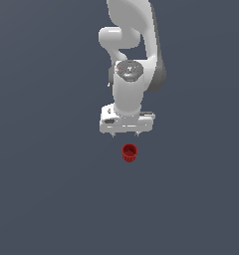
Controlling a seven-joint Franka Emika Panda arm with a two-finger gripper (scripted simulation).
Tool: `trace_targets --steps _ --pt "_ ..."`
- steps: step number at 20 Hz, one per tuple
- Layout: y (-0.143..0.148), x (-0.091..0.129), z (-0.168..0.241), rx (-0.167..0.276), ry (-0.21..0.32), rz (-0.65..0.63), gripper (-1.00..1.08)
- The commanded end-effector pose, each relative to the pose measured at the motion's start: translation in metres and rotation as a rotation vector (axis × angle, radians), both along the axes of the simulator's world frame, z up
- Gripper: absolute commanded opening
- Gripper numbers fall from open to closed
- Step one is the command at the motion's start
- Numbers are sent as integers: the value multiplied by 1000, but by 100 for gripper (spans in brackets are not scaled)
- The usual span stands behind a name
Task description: Pick up the object and move it to a goal position.
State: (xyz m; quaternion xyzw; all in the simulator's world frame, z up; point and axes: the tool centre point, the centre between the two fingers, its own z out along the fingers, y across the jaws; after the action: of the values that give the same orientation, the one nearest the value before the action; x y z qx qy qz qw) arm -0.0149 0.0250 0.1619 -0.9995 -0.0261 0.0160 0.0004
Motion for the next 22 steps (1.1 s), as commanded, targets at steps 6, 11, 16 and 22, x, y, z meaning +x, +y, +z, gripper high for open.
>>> trace_targets --steps 6,11,16,22 --pt "8 -3 -3 13 14 -1 100" --pt "19 -8 -8 33 36 2 100" --pt "19 -7 -8 31 34 -4 100" --pt "20 -5 -13 28 31 -54 100"
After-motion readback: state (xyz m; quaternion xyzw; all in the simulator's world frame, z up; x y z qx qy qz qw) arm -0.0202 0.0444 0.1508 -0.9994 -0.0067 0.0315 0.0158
